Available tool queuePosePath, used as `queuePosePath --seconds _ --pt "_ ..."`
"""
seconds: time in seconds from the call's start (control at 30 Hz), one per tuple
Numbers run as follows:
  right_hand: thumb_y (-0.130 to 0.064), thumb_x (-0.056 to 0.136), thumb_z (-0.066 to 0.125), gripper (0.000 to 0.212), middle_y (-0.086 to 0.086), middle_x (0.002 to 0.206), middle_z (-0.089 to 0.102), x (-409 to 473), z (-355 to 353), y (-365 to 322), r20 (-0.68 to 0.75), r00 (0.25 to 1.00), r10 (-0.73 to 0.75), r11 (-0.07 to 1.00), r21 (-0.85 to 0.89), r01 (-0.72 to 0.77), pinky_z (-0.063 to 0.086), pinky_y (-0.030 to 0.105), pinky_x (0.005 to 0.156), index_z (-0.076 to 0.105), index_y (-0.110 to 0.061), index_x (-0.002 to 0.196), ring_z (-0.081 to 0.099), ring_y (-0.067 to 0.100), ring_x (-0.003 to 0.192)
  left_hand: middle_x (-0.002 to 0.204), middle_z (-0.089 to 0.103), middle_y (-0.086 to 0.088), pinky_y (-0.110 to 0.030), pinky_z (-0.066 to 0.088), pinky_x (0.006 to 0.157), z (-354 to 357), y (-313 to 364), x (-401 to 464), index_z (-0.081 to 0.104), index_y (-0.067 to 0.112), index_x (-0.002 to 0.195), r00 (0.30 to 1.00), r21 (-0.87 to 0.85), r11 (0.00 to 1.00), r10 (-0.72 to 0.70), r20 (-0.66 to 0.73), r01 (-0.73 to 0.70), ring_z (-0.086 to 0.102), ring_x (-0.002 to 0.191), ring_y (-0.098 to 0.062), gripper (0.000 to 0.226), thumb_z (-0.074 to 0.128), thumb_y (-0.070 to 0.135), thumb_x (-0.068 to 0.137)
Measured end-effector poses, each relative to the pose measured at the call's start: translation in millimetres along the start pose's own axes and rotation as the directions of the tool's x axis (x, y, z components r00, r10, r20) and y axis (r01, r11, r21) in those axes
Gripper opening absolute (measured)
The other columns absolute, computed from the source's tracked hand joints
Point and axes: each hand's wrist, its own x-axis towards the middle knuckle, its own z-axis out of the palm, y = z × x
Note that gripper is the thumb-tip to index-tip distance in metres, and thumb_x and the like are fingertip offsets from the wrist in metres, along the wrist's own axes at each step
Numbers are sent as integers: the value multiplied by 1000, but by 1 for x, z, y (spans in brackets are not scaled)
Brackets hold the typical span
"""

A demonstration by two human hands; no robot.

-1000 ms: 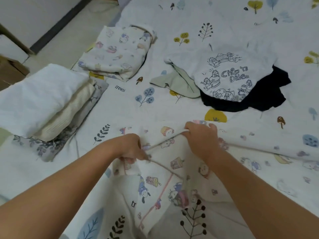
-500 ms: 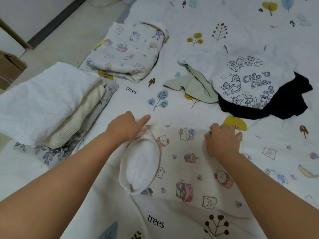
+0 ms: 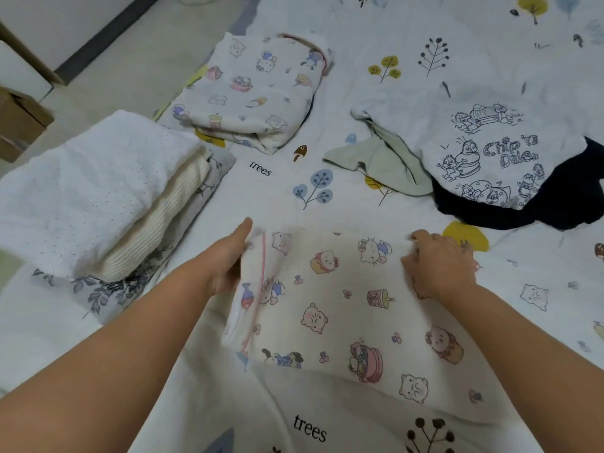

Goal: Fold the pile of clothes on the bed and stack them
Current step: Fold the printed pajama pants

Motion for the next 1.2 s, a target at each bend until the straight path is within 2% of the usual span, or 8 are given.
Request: queuePosePath --seconds 0.17,0.23,0.33,0.47,0.67,0.93,1.1,1.2 --pt "-43 90 50 42 6 118 55 5 0 3 60 998 20 1000 -6 -20 17 49 112 50 -23 127 39 26 122 81 62 -1 -24 42 68 0 -4 10 62 11 92 984 176 982 40 176 -72 59 61 -13 79 41 84 68" --pt "-43 91 49 38 7 117 55 6 -1 3 61 998 31 1000 4 -31 19 48 111 55 -23 123 39 26 121 104 70 -6 -30 52 74 2 -4 8 65 14 109 953 145 988 10 302 -56 69 90 -21 82 34 80 73" --pt "-40 93 42 29 7 114 54 6 -4 2 65 997 29 1000 10 -30 21 48 108 58 -20 105 40 26 117 114 67 -18 -40 56 83 -3 -3 0 62 7 115 922 144 987 10 387 -71 64 104 -33 85 84 56 49" --pt "-40 94 41 31 7 104 51 7 -15 -1 14 999 48 995 90 -49 23 50 104 42 -18 72 40 27 113 98 70 -22 -38 58 74 -16 4 -8 65 -2 102 972 160 976 111 205 -146 71 80 -29 28 71 5 75" --pt "-35 86 59 50 20 134 39 8 -1 -19 -210 960 186 976 149 -157 10 63 106 46 -6 125 29 32 129 77 60 -19 -33 47 64 -31 3 18 54 5 72 854 333 925 317 -412 -183 55 63 -25 44 58 46 86" --pt "-27 86 57 47 21 136 35 -6 22 -27 -217 967 131 985 142 -102 13 64 103 44 -8 127 27 32 131 99 72 -12 -35 54 81 -18 -6 6 62 4 104 995 328 940 73 71 -93 69 87 -28 34 75 18 76" --pt "-28 89 50 45 16 137 34 -7 22 -25 -201 969 146 983 136 -120 13 60 105 40 -12 130 25 28 130 90 70 -11 -40 54 79 -9 -9 9 56 9 97 926 280 901 367 -88 -330 67 87 -31 19 68 15 83" --pt "-33 92 44 53 16 147 21 -6 22 -18 -129 970 205 975 110 -192 8 63 108 28 -16 140 13 28 139 101 58 -9 -37 44 80 -1 -8 12 44 8 115 689 630 748 569 -448 -208 57 100 -31 44 68 25 82"
